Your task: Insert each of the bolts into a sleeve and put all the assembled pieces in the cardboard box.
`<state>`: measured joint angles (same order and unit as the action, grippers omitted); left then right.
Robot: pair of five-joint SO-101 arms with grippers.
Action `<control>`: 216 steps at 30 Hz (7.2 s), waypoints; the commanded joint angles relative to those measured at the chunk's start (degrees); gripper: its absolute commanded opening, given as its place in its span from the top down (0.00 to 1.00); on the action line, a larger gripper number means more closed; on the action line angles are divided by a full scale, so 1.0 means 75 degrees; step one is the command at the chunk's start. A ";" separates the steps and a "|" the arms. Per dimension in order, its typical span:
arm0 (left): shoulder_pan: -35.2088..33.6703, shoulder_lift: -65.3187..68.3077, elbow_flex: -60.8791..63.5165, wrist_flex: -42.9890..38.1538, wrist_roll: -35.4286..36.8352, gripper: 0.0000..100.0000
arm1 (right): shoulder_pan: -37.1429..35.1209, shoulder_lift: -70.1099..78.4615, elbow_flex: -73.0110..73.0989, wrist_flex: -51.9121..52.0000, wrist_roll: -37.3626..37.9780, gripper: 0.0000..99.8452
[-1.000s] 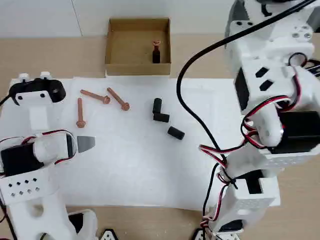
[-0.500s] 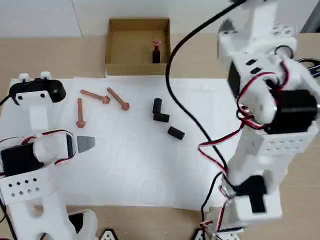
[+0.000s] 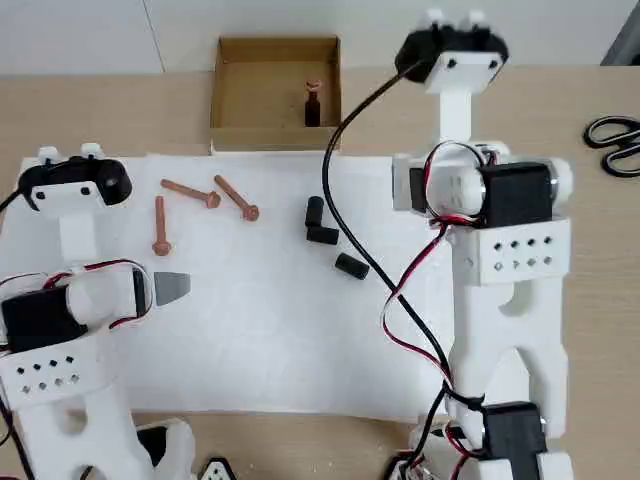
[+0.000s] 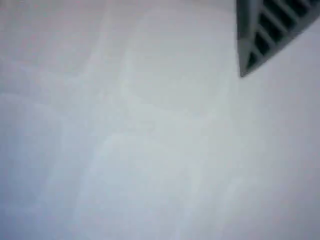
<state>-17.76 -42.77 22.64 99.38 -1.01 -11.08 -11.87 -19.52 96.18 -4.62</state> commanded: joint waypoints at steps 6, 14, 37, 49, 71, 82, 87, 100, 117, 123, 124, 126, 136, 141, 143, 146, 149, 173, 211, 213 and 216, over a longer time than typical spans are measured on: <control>-0.0023 -0.0094 -0.0299 0.0117 0.0023 0.68 | 0.0416 0.0170 0.2016 -0.1963 -0.0047 0.85; -0.0023 -0.0094 -0.0299 0.0117 0.0492 0.68 | -0.0193 0.1448 0.2766 -0.3159 0.0832 0.85; 0.0000 -0.0082 -0.0287 0.0105 0.0492 0.68 | -0.1694 0.4062 0.2755 -0.3499 0.3423 0.85; -0.0023 -0.0082 -0.0076 0.0082 0.0492 0.68 | -0.1659 0.4366 0.2637 -0.3218 0.3423 0.85; -0.0023 -0.0082 -0.0076 0.0082 0.0492 0.68 | -0.1647 0.4952 0.2051 -0.2538 0.3364 0.85; -0.0023 -0.0082 -0.0076 0.0082 0.0492 0.68 | -0.1647 0.5257 0.1418 -0.2186 0.3376 1.00; -0.0023 -0.0082 -0.0076 0.0082 0.0457 0.68 | -0.1600 0.5257 0.0105 -0.0674 0.3364 1.00; 0.0000 0.0000 -0.0639 0.0094 0.0047 0.68 | -0.0287 0.3511 -0.0281 0.0041 0.2766 1.00; -0.0023 0.6084 -0.4718 -0.0410 -0.0586 0.68 | -0.0205 0.1319 0.1278 0.0018 0.2743 1.00; -0.0023 0.8428 -0.5984 -0.0891 -0.0586 0.72 | -0.0193 0.1178 0.1606 0.0006 0.2731 1.00; -0.0023 0.8779 -0.6171 -0.1055 -0.0586 0.73 | -0.0193 0.1178 0.1606 0.0006 0.2731 1.00; -0.0023 0.9459 -0.6605 -0.1231 -0.0586 0.74 | -0.0193 0.1178 0.1606 0.0006 0.2731 1.00; -0.0117 1.1663 -0.8211 -0.1207 -0.0246 0.75 | -0.0193 0.1213 0.1606 0.0006 0.2731 1.00; -0.0234 1.1663 -0.8375 -0.1172 -0.0035 0.81 | -0.0193 0.1225 0.1606 0.0006 0.2731 1.00; -0.0234 1.1663 -0.8363 -0.1172 -0.0035 0.83 | -0.0193 0.1225 0.1606 0.0006 0.2731 1.00; -0.0223 1.1698 -0.8340 -0.1160 -0.0023 0.86 | -0.0193 0.1225 0.1606 0.0006 0.2731 1.00; -0.0211 1.1733 -0.8328 -0.1160 -0.0023 0.87 | -0.0193 0.1225 0.1606 0.0006 0.2731 1.00; -0.0188 1.2390 -0.8926 -0.1160 -0.0023 1.00 | -0.0193 0.1225 0.1606 0.0006 0.2719 1.00; 0.1172 0.1922 -0.2643 -0.0246 -0.1829 0.99 | -0.0193 0.1190 0.1606 -0.0006 0.2731 1.00; 0.0996 0.1500 -0.1600 -0.0809 -0.1840 0.99 | -0.0193 0.1190 0.1606 -0.0006 0.2731 1.00; 0.0656 0.1043 -0.0217 -0.2415 -0.1840 0.99 | -0.0193 0.1201 0.1606 -0.0006 0.2731 1.00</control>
<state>-10.99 -30.37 12.88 91.65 -14.64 -12.92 0.70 -7.21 95.91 16.40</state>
